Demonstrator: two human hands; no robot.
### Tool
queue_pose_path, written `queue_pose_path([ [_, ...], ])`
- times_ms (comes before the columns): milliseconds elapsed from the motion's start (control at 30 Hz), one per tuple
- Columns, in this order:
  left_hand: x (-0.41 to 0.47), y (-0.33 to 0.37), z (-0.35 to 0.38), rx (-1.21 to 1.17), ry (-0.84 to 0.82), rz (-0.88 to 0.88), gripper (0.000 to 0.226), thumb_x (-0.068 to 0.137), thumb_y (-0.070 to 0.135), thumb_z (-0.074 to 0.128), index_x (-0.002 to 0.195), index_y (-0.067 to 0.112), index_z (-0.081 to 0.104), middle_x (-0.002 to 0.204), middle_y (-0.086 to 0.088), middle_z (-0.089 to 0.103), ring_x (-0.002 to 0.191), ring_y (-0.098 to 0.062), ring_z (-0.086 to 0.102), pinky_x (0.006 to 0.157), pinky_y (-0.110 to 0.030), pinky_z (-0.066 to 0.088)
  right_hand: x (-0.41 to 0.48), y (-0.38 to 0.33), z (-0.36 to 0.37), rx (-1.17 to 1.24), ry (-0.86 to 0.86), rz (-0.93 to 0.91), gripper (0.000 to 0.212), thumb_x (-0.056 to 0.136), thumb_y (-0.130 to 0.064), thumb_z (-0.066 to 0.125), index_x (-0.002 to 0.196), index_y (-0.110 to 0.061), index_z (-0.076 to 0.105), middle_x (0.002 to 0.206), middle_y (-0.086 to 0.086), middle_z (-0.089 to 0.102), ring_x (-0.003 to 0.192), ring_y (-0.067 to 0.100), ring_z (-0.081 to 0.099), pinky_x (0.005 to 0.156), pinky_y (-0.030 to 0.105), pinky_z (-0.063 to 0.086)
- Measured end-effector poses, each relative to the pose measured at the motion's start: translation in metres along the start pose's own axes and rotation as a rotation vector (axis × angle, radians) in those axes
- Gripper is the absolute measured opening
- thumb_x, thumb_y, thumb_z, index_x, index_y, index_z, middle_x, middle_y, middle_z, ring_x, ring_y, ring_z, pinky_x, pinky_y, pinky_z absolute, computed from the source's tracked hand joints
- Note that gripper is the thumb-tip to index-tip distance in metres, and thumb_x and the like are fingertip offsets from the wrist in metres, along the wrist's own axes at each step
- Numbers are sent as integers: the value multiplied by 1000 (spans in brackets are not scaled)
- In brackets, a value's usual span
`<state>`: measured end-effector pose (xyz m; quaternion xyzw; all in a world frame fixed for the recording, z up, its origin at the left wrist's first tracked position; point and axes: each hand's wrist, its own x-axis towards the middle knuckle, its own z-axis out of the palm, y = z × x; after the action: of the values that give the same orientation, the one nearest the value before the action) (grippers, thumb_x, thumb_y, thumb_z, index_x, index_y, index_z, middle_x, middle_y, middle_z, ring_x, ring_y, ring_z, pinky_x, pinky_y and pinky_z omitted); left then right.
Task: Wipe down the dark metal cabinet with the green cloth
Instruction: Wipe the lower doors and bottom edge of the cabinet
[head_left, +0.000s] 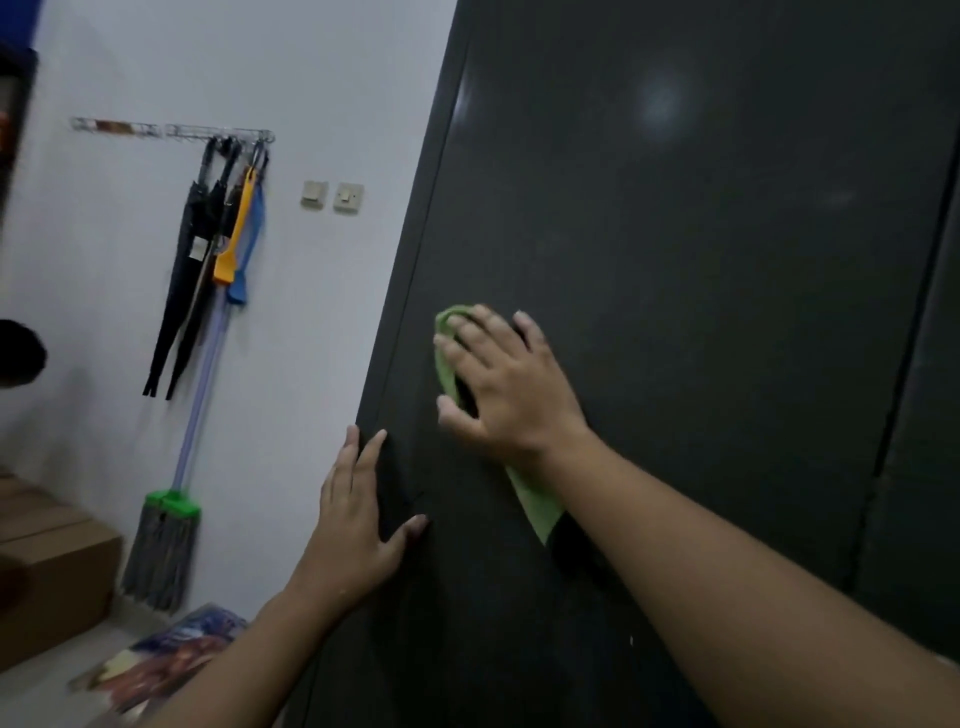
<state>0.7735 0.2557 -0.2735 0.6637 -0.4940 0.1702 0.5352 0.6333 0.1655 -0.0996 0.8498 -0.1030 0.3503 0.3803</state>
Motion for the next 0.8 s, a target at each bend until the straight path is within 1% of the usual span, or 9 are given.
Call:
queue_pose_path([
  [100, -4, -13, -7, -83, -29, -3, 95, 80, 4, 69, 152, 32, 14, 159, 17, 1, 146, -5, 4, 121, -32, 11, -23, -27, 29, -52, -26, -172, 55, 89, -42, 51, 140, -23, 57, 150, 0, 51, 144, 22, 38, 117, 52, 29],
  [167, -10, -20, -12, -92, -33, -10, 96, 75, -8, 61, 149, 36, 18, 157, 19, 7, 142, -3, 11, 118, -25, 14, -42, -36, 41, -63, -65, -240, 53, 86, -39, 58, 137, -25, 60, 147, -2, 53, 142, 20, 40, 116, 50, 32],
  [300, -20, -22, -18, -73, -88, -17, 97, 76, -16, 52, 145, 40, 15, 156, 24, 5, 131, 3, 16, 109, -10, 15, -85, -43, 52, -82, -117, -348, 48, 86, -36, 54, 132, -28, 62, 143, -5, 56, 140, 18, 43, 115, 47, 30],
  [367, -21, -19, -19, -64, -150, -14, 97, 78, -15, 52, 150, 37, 10, 157, 21, 0, 135, 0, 16, 106, -3, 11, -106, -37, 49, -110, -117, -372, 47, 85, -34, 49, 130, -29, 63, 141, -5, 57, 138, 18, 46, 113, 45, 29],
  [400, -22, -16, -20, -55, -187, -19, 98, 79, -14, 52, 153, 33, 7, 159, 20, -4, 138, -3, 15, 105, -2, 10, -115, -31, 46, -123, -98, -358, 47, 84, -33, 50, 130, -30, 63, 141, -5, 58, 137, 18, 47, 112, 45, 29],
  [500, -24, -7, -27, -71, -281, -77, 98, 83, -11, 51, 156, 30, 0, 161, 16, -11, 144, -11, 12, 107, -16, 17, -139, -16, 36, -100, 28, -145, 47, 85, -25, 53, 131, -26, 64, 141, -2, 59, 136, 22, 49, 112, 47, 32],
  [600, -34, -4, -31, -65, -314, -122, 92, 84, -8, 51, 156, 27, 7, 163, 12, -5, 145, -20, 15, 108, -23, 19, -166, -22, 34, -60, 69, 42, 46, 92, -18, 48, 136, -18, 62, 144, 6, 57, 139, 27, 46, 114, 51, 34],
  [700, -57, -18, -26, -47, -363, -156, 88, 85, -3, 51, 157, 23, 7, 164, 4, 1, 147, -24, 11, 116, -30, 16, -187, -49, 50, -50, 6, 7, 45, 96, -18, 45, 139, -17, 59, 145, 8, 55, 140, 28, 45, 115, 51, 33],
  [800, -77, -51, -11, -156, -291, -253, 82, 90, 3, 51, 157, 22, 8, 161, 1, 16, 147, -22, 18, 121, -36, 17, -199, -84, 79, -35, -80, -81, 47, 96, -20, 43, 141, -19, 57, 149, 6, 52, 142, 25, 43, 115, 48, 32],
])
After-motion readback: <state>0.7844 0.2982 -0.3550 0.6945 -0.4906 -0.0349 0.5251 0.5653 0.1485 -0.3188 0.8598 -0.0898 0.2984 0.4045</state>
